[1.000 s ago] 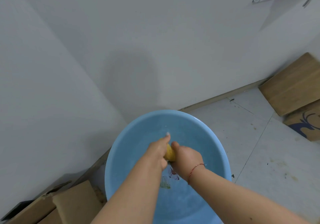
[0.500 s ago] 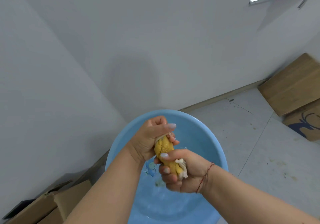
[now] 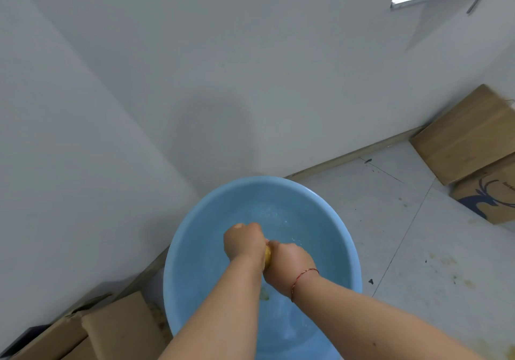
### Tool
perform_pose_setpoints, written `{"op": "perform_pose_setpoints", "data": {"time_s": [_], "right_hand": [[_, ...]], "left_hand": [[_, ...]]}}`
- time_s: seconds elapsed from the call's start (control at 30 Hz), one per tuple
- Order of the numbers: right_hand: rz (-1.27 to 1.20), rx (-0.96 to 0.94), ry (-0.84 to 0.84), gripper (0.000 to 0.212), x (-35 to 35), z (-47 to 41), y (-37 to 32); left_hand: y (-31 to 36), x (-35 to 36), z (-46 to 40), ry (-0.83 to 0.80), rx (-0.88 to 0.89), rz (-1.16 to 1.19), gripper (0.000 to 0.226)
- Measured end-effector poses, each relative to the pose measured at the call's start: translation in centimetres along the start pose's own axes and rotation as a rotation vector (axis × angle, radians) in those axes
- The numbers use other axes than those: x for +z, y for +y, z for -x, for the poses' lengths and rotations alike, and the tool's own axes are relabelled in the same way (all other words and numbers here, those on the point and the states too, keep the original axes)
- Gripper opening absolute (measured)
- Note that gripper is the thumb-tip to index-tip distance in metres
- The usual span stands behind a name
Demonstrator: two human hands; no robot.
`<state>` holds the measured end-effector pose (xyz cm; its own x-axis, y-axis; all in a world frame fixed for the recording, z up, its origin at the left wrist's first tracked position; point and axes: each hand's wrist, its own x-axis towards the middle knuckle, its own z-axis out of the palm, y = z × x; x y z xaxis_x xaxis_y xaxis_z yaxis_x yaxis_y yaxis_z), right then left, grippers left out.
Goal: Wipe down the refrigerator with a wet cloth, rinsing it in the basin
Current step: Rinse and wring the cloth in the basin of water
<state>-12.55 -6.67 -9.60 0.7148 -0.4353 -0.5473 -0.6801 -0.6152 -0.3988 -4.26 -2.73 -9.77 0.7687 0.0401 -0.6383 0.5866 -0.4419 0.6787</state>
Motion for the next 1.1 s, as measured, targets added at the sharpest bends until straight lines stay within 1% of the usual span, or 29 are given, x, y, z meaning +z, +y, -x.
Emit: {"op": "perform_pose_setpoints", "data": {"time_s": [0.07, 0.13, 0.27, 0.4, 0.6, 0.73, 0.8, 0.83, 0.87, 0.9, 0.93, 0.97, 1.03, 1.1], "right_hand": [[0.054, -0.015, 0.006, 0.034, 0.6, 0.0, 0.6], [0.118, -0.041, 0.013, 0.036, 1.1, -0.2, 1.1], [0.196, -0.074, -0.005, 0.030, 1.7, -0.3, 1.5], [0.214, -0.079, -0.015, 0.029, 1.6, 0.0, 1.8], [0.227, -0.100, 0.050, 0.030, 0.3, 0.1, 1.5], [0.242, -0.094, 0.070, 0.022, -0.8, -0.2, 1.2], [0.228, -0.064, 0.088, 0.017, -1.4, -0.1, 1.2], [0.206, -0.038, 0.100, 0.020, -1.8, 0.0, 1.1], [0.161, -0.001, 0.117, 0.024, -2.2, 0.2, 1.0], [0.095, 0.038, 0.143, 0.027, -2.6, 0.3, 0.8], [0.011, 0.077, 0.164, 0.030, -3.0, 0.3, 0.7], [-0.069, 0.096, 0.188, 0.032, -3.6, 0.3, 0.5], [-0.214, 0.080, 0.210, 0.035, -4.5, 0.1, 0.4], [-0.405, 0.022, 0.158, 0.032, -5.9, -0.1, 0.8]], "left_hand": [[-0.7, 0.2, -0.1, 0.039, -0.087, 0.041, 0.009], [-1.2, 0.4, 0.1, 0.074, -0.149, 0.074, 0.012], [-2.2, 0.6, -0.2, 0.123, -0.228, 0.075, 0.008], [-2.0, 0.8, 0.2, 0.106, -0.271, 0.078, 0.010], [-0.7, 1.1, 0.8, 0.118, -0.301, 0.176, 0.011], [1.0, 1.0, 1.0, 0.101, -0.352, 0.272, 0.015], [1.8, 1.1, 1.1, 0.036, -0.375, 0.338, 0.014], [2.2, 1.1, 1.1, -0.015, -0.375, 0.381, 0.012], [2.3, 1.3, 1.0, -0.092, -0.371, 0.398, 0.022], [2.4, 1.5, 0.6, -0.176, -0.379, 0.382, 0.040], [2.6, 1.5, 0.5, -0.271, -0.396, 0.364, 0.052], [3.1, 1.2, 0.7, -0.346, -0.389, 0.336, 0.055], [4.6, 0.6, 1.4, -0.435, -0.304, 0.285, 0.045], [5.8, -0.1, 1.5, -0.481, -0.192, 0.289, 0.031]]}}
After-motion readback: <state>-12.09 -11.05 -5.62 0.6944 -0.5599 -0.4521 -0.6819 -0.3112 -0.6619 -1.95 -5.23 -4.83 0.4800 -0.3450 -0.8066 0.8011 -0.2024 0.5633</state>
